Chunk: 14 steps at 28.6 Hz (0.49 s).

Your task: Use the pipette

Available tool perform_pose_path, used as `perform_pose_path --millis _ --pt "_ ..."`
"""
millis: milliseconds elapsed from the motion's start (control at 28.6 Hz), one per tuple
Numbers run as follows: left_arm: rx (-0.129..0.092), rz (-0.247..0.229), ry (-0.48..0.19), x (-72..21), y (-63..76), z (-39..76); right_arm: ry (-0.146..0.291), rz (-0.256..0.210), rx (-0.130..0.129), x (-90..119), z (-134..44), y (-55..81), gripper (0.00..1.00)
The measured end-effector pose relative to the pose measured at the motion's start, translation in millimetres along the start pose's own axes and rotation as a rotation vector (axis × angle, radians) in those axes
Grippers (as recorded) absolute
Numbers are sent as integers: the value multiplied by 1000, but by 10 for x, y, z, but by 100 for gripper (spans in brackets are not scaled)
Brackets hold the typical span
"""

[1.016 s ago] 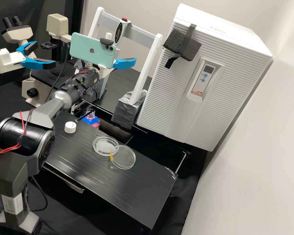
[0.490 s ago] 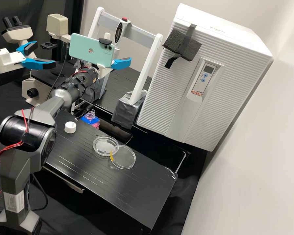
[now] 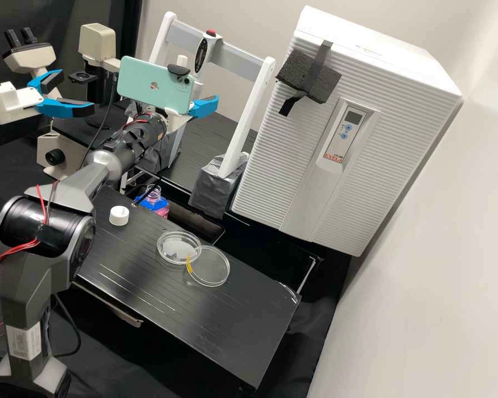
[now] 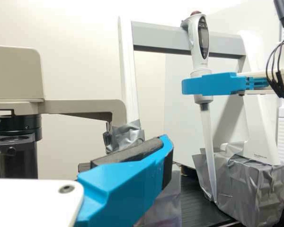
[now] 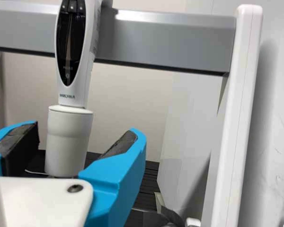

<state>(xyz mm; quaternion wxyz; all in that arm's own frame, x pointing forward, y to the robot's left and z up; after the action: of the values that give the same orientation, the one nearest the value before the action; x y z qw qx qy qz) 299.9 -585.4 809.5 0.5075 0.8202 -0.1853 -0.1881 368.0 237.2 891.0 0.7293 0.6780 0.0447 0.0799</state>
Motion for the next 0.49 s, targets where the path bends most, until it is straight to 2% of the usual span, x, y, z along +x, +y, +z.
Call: perform_pose_path --millis 175,490 --pt "2 0 0 0 0 0 -1 2 15 0 -12 4 0" --pt "-1 -15 5 -29 -40 -7 5 -3 16 -4 -34 -14 0"
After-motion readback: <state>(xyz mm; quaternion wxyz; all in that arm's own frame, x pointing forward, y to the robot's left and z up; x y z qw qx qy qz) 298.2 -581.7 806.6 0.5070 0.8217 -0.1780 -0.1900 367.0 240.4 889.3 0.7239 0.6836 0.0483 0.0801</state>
